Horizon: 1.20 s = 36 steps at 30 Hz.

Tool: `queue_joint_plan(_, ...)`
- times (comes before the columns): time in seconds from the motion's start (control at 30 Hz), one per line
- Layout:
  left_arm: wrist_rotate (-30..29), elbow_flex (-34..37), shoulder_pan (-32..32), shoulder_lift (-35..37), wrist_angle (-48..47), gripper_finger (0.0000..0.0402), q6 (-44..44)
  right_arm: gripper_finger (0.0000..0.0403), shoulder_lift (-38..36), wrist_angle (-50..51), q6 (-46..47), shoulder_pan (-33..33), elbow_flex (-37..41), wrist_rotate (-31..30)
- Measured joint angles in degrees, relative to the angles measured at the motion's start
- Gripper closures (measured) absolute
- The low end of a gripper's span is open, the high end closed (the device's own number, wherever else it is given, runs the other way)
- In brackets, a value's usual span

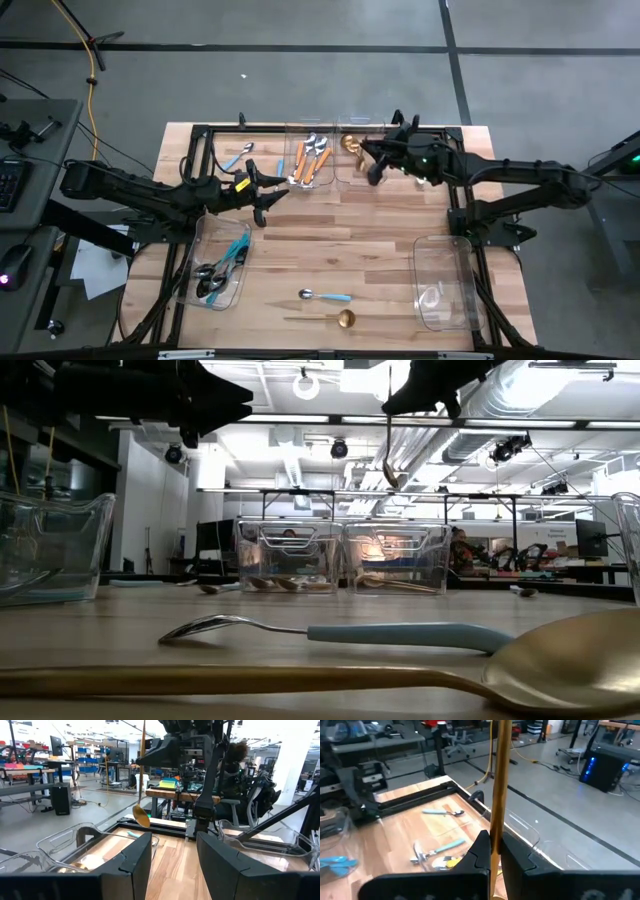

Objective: Sort silverware by color (type)
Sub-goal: Put the gold spoon into the top right transparent bin

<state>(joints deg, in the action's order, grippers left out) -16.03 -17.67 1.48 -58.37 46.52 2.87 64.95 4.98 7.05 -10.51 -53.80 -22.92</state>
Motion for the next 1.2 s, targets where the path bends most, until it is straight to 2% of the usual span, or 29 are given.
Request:
queue_joint_plan(0.37,0.00,0.00,0.00,0.00,-0.22,0.0257,0.00,0.0397,1.11,4.20,2.01,-3.45,-0.61,0.44)
queue_joint_plan(0.57,-0.02,0.00,0.00,-0.02,-0.19,0.0257,-0.07,0.0397,3.90,7.04,3.61,-8.04,-0.65,1.48)
queue_joint_plan(0.8,-0.07,0.00,-0.02,0.00,0.02,0.0257,-1.07,0.0397,11.34,8.00,4.72,-14.61,-0.63,5.66)
queue_joint_plan(1.0,-0.07,0.00,-0.04,0.00,0.07,0.0257,-1.23,0.0397,18.91,4.22,4.55,-18.23,-0.79,12.41)
queue_joint_plan(1.2,-0.14,0.00,-0.07,-0.01,0.06,0.0257,-2.03,0.0397,27.23,9.87,2.96,-19.18,-6.97,13.48)
